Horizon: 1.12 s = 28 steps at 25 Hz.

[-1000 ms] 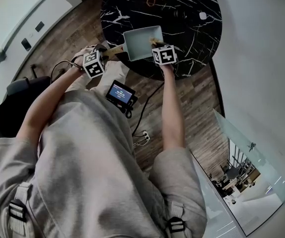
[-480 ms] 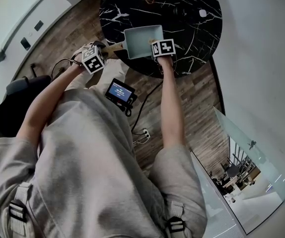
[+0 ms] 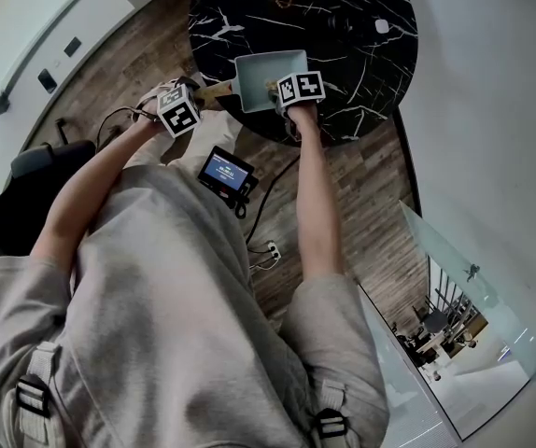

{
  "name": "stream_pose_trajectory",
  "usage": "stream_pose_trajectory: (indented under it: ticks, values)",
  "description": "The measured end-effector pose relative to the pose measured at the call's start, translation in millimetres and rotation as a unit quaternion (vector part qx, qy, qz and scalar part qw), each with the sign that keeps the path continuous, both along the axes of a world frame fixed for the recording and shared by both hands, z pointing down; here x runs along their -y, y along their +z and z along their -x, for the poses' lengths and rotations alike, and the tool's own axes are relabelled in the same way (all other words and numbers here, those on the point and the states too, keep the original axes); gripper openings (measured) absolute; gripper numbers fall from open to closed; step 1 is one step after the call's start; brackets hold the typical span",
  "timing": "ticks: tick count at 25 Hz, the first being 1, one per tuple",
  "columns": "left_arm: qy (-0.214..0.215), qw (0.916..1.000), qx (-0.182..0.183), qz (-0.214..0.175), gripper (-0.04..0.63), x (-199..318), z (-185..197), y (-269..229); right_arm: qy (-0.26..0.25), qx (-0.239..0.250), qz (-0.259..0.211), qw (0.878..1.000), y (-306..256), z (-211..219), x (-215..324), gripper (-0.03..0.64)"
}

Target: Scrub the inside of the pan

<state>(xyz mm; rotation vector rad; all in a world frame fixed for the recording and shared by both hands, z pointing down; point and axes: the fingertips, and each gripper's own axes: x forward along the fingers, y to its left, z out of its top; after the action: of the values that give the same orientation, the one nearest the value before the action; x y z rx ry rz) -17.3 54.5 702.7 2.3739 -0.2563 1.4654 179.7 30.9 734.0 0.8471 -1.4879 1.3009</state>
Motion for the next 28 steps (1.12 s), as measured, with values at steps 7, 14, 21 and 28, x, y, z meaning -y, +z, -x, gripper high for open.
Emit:
stream_pose_trajectory:
  ticks: [7,14,21,28]
  values:
    - [0.001,1.0000,0.001,0.005,0.141,-0.7,-0.6,0.2,-0.014,0.051,0.026,0.998,0.8,48.8,-14.2,0.058]
    - [0.006,0.9999,0.000,0.013,0.140,-0.7,-0.9,-0.2,0.012,0.091,0.040,0.995,0.1,73.2,-20.1,0.057]
    - [0.012,0.9997,0.007,0.019,0.140,-3.3,0.0,1.2,0.105,0.193,0.071,0.973,-18.9,83.9,-23.7,0.057]
    - [0.034,0.9993,0.011,0.000,0.138,1.0,0.1,-0.9,0.103,0.317,-0.052,0.941,-81.9,75.0,-1.5,0.060]
